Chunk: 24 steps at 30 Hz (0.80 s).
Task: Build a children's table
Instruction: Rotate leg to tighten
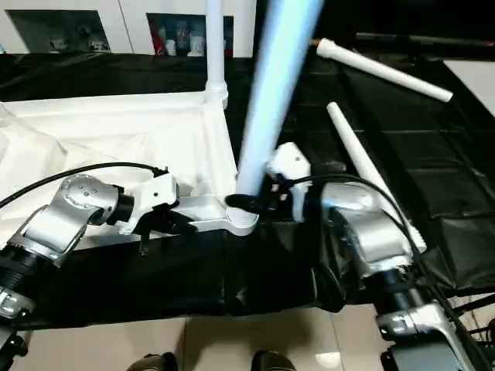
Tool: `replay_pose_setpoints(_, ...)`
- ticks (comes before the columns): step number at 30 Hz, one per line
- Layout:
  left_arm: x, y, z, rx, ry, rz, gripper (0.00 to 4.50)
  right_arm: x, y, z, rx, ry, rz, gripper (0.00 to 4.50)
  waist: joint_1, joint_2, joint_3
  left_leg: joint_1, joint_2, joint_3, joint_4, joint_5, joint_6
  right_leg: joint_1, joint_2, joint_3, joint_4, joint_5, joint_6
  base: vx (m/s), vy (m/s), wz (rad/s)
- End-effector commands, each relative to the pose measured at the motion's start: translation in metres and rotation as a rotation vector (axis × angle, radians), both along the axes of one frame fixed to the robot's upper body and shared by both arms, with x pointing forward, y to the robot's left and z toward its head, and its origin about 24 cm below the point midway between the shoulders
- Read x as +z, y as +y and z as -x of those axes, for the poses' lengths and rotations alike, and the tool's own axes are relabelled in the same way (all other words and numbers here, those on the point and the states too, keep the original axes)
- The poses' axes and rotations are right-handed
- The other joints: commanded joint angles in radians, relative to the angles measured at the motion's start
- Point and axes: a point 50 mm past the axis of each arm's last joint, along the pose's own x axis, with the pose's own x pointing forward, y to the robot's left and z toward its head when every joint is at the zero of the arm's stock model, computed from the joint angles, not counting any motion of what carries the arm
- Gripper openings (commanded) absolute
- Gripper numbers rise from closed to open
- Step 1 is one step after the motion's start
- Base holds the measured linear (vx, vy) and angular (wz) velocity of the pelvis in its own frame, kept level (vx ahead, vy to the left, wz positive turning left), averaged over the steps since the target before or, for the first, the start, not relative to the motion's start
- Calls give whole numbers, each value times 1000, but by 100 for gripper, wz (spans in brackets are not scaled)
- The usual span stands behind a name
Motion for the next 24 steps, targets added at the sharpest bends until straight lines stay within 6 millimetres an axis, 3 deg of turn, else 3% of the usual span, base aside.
replay_pose_setpoints(1,9,-4,0,-59,-24,0,0,-97,-24,27,-116,408,288,184,0,19,-32,2,53,-19,-80,-283,14,25,-66,49,-87,-307,-166,0,0,0)
replay_pose_setpoints(8,9,-3,-1,-55,-18,3,0,-102,-25,24,-158,396,291,184,-2,21,-28,3,55,-24,-86,-336,-3,20,-68,50,-92,-360,-155,0,0,0)
replay_pose_setpoints(10,9,-3,-1,-57,-18,3,0,-101,-23,24,-157,393,281,184,-2,20,-25,6,54,-26,-88,-366,-8,17,-70,50,-98,-417,-142,0,0,0)
replay_pose_setpoints(15,8,-2,-3,-38,-11,4,0,-100,-21,21,-183,361,266,184,-1,22,-27,8,56,-26,-90,-363,-12,16,-69,51,-100,-408,-141,0,0,0)
replay_pose_setpoints(17,6,-3,-5,-7,-8,9,0,-98,-20,15,-251,322,246,184,-2,21,-26,6,55,-26,-92,-361,-12,17,-69,50,-100,-408,-140,0,0,0)
replay_pose_setpoints(19,-2,-11,-11,86,-5,20,0,-98,-18,4,-456,270,204,184,-4,22,-24,10,52,-31,-98,-392,-33,14,-72,46,-108,-497,-113,0,0,0)
replay_pose_setpoints(21,-4,-15,-14,120,-8,22,0,-98,-16,2,-510,262,194,184,-5,22,-22,13,51,-33,-101,-401,-42,12,-73,45,-114,-535,-97,0,0,0)
replay_pose_setpoints(24,-8,-32,-24,234,-38,42,0,-100,-10,-2,-630,254,161,184,-5,19,-19,19,49,-34,-102,-435,-32,3,-70,46,-124,-577,-65,0,0,0)
